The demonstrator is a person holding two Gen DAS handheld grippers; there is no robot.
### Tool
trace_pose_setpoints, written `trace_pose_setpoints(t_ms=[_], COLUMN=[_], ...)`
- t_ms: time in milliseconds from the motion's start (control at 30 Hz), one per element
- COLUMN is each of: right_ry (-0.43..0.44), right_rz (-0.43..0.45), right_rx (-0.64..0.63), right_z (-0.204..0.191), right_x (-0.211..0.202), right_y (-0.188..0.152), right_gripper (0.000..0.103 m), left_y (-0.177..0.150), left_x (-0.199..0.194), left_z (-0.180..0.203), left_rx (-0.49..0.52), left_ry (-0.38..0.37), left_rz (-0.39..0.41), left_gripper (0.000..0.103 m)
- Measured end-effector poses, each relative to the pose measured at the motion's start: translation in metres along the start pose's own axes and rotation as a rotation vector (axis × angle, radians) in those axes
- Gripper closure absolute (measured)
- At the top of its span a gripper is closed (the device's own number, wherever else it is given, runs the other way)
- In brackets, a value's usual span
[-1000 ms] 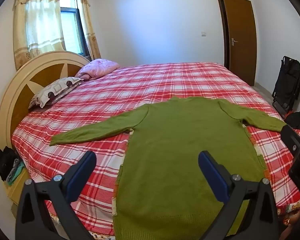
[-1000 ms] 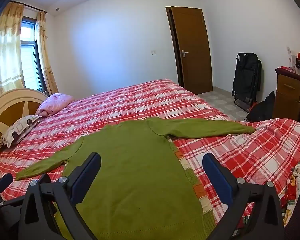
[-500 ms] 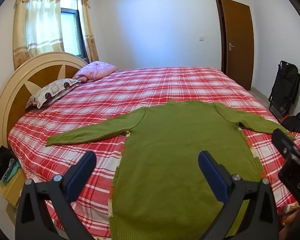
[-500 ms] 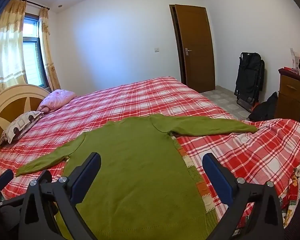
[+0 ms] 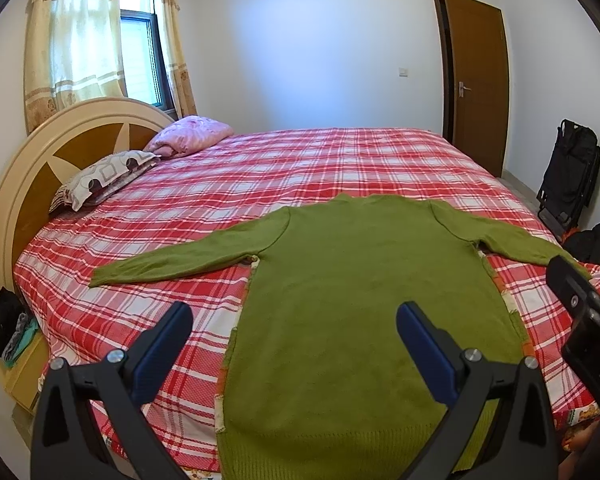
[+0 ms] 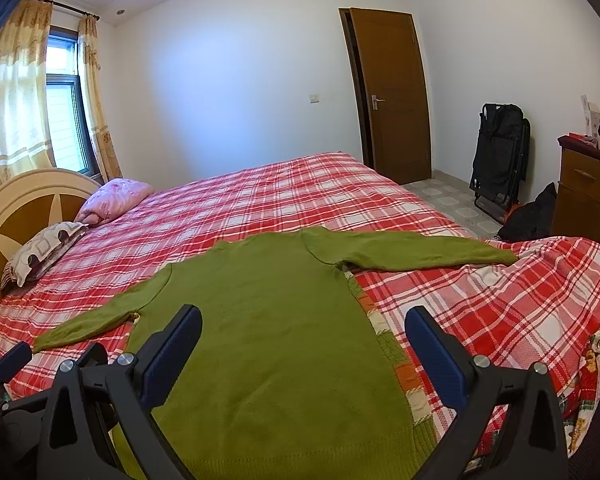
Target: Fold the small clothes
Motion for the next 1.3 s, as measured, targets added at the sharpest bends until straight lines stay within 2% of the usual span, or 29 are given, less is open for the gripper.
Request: trace_pose_setpoints(t_ms=[1300], right_ry=[0.002], right_rz=[-0.021], right_rx=[-0.013], right_z=[-0.0024], right_x=[0.0039], right_y=[-0.0035], right_gripper=[0.001], left_y=[-0.0005], left_x=[0.0017], left_z=[-0.002], left_rx=[-0.008], left_ry=[-0.002], left_rz=[-0.003], left_gripper=[0.0])
Point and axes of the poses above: each gripper's, at about its wrist camera, not at the fingertips, and x roughly the way its jaws point, z to its right, y to its top, the point moved 1 cm from there along x, roughly the way its jaws point
